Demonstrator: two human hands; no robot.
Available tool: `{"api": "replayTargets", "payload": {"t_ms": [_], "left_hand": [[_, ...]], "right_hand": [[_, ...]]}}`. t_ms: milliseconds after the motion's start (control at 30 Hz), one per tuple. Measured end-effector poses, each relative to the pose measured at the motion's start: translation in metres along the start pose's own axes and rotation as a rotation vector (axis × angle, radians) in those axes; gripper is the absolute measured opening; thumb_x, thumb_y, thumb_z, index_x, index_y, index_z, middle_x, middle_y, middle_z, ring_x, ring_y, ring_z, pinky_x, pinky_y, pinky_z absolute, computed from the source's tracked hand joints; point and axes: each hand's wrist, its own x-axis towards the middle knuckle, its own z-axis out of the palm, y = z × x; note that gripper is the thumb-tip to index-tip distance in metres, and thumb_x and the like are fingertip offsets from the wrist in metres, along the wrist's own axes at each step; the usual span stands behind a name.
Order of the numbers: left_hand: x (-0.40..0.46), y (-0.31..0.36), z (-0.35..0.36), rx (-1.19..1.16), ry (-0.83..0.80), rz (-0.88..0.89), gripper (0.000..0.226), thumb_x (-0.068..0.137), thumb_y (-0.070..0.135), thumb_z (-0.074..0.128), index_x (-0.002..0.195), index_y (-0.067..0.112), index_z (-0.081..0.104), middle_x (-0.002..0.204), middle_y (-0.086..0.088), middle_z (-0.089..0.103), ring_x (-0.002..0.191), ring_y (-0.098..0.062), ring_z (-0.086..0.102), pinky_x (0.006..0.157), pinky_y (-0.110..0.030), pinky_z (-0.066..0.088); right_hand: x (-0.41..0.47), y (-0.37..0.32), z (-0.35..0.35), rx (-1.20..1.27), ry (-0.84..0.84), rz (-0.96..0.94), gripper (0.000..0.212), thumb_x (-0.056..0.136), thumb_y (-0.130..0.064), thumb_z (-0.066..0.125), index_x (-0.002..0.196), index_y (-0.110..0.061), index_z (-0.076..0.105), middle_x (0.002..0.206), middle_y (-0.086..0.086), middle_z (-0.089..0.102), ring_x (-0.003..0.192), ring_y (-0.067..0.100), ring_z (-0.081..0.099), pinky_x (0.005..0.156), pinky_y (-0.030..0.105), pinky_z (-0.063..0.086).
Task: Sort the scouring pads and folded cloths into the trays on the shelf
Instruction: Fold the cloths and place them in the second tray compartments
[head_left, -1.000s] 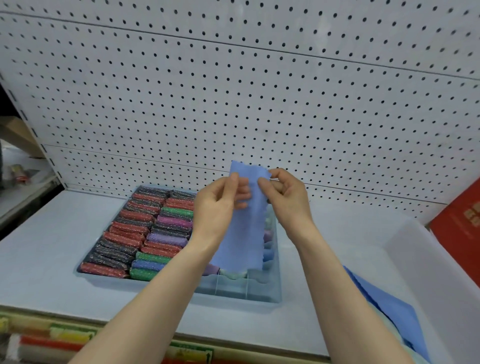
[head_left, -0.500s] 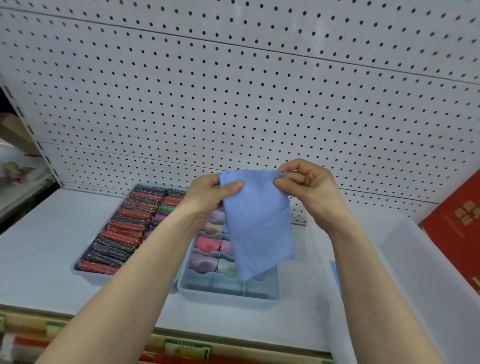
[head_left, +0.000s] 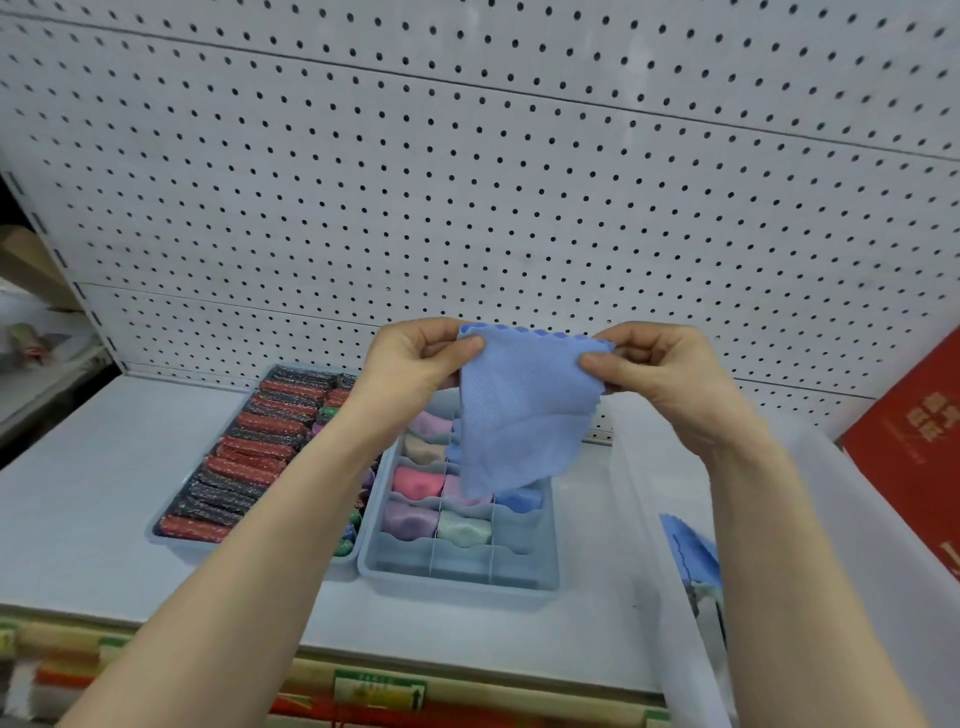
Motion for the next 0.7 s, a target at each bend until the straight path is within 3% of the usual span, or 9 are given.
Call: {"api": "replayTargets", "payload": {"t_ms": [133,300,400,467,533,600,700], "left_hand": [[0.002,0.002,-0.002,-0.034,0.025,-0.051,0.016,0.096,0.013,0.058,0.099,0.006,0.072,0.092,-0.011,0.071,0.084,-0.019,0.065,0.085,-0.036,0.058],[0.011,-0.010,0.014,0.025,0.237,-0.171,0.013,0.094,0.011,0.061,0.092,0.007,0.073,0.086,-0.010,0.071,0.077,-0.021,0.069,0.074,-0.030,0.061],[0.005,-0.016,0.027,0.053,0.269,-0.050,0.020,0.092,0.011,0.062,0.075,0.007,0.071,0.076,-0.012,0.067,0.074,-0.022,0.065,0.072,-0.028,0.060],[0.000,-0.017,0.034,0.100,0.253,0.036,0.021,0.090,0.019,0.062,0.077,0.004,0.069,0.073,-0.019,0.065,0.072,-0.023,0.064,0.077,-0.042,0.060],[-0.006,-0.012,0.042,0.110,0.240,0.081,0.019,0.090,0.023,0.063,0.076,0.017,0.075,0.075,-0.010,0.071,0.074,-0.020,0.066,0.082,-0.048,0.058],[-0.013,-0.005,0.048,0.115,0.240,0.136,0.017,0.092,0.020,0.065,0.086,0.030,0.077,0.081,0.009,0.076,0.083,-0.012,0.071,0.084,-0.035,0.057],[-0.018,0.001,0.049,0.063,0.175,0.156,0.020,0.088,0.009,0.069,0.103,0.021,0.075,0.091,0.010,0.076,0.091,-0.005,0.071,0.088,-0.023,0.054]], "right_hand": [[0.002,-0.006,0.001,0.041,-0.015,0.060,0.005,0.086,-0.008,0.070,0.082,-0.005,0.072,0.075,0.012,0.071,0.067,0.019,0.064,0.068,0.027,0.057],[0.028,0.013,0.026,-0.279,0.302,0.095,0.006,0.081,-0.013,0.070,0.077,-0.009,0.070,0.058,0.001,0.067,0.052,0.011,0.064,0.062,0.033,0.059],[0.026,0.011,0.042,-0.228,0.330,0.056,0.010,0.082,-0.013,0.068,0.080,-0.004,0.068,0.063,0.010,0.070,0.053,0.017,0.067,0.062,0.033,0.061],[0.023,0.008,0.051,-0.151,0.302,0.036,0.014,0.084,-0.015,0.070,0.079,-0.001,0.067,0.068,0.014,0.072,0.057,0.020,0.069,0.060,0.032,0.060],[0.023,0.004,0.058,-0.061,0.258,0.040,0.015,0.086,-0.016,0.070,0.079,-0.003,0.069,0.069,0.011,0.073,0.063,0.021,0.072,0.060,0.030,0.058],[0.023,0.001,0.061,-0.002,0.242,0.044,0.016,0.089,-0.017,0.068,0.080,-0.005,0.071,0.072,0.009,0.074,0.067,0.022,0.073,0.060,0.028,0.055],[0.023,-0.002,0.060,0.005,0.210,0.033,0.021,0.092,-0.023,0.064,0.082,-0.009,0.075,0.076,0.007,0.075,0.072,0.021,0.074,0.063,0.030,0.055]]}}
